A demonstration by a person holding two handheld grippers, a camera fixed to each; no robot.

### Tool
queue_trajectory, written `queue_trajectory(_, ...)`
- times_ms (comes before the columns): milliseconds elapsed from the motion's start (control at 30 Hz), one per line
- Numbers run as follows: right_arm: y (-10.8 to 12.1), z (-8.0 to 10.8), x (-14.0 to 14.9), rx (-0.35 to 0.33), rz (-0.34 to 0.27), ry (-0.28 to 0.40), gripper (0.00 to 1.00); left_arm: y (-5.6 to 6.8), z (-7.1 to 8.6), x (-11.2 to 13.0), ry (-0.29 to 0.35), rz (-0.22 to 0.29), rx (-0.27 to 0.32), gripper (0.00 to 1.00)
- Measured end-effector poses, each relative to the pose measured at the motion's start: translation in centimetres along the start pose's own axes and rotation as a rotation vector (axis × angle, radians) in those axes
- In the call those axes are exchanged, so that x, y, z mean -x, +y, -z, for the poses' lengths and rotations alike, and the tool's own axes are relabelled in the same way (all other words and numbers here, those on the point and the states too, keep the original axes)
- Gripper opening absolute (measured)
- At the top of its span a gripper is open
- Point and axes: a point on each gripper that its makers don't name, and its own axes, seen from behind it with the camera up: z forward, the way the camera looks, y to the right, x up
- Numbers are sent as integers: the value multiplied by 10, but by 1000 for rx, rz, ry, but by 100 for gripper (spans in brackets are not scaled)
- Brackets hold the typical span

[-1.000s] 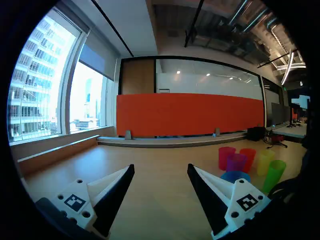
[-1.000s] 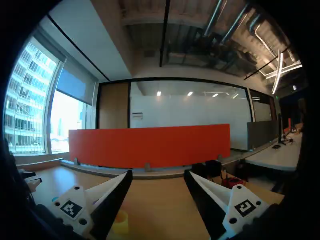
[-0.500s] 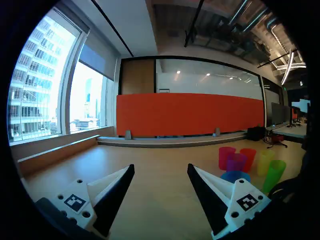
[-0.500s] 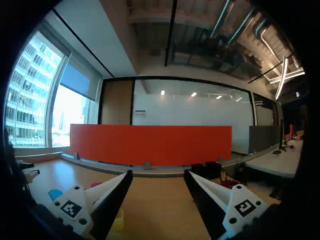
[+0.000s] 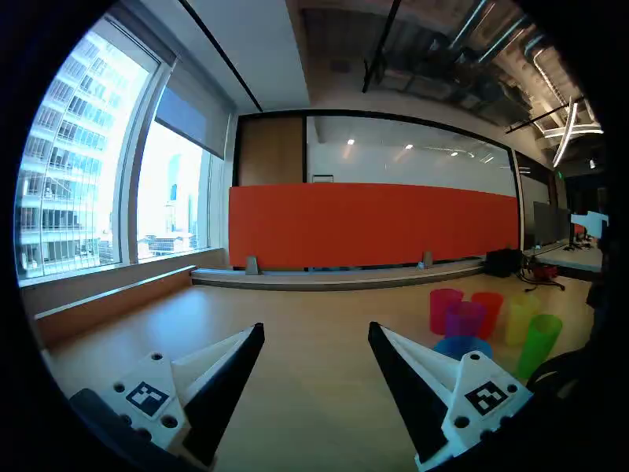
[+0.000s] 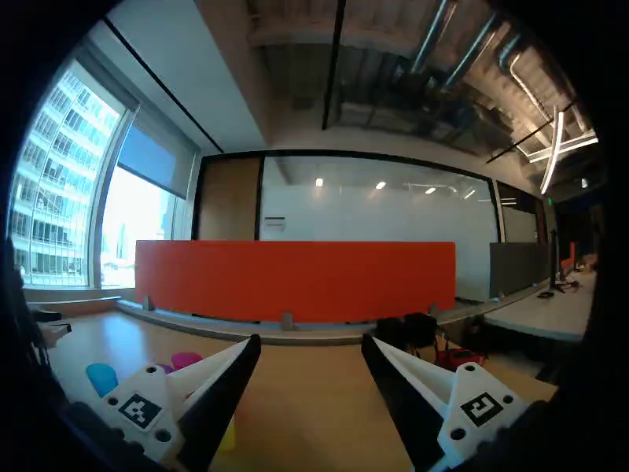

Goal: Pour water

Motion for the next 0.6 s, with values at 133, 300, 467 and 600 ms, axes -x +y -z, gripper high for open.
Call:
queue_trajectory(133, 0, 0, 11, -2, -17, 3, 99, 0, 0, 0, 0, 0, 0, 98)
queue_trajectory(300, -1, 0, 26, -7, -33, 1, 99, 0, 0, 0, 0, 0, 0, 98)
queue_trajectory(467, -1, 0, 38, -15, -30, -6, 99, 0, 0, 0, 0, 0, 0, 98)
queue_trajectory(600, 0, -1, 48, -13, -30, -18, 99, 0, 0, 0, 0, 0, 0, 98)
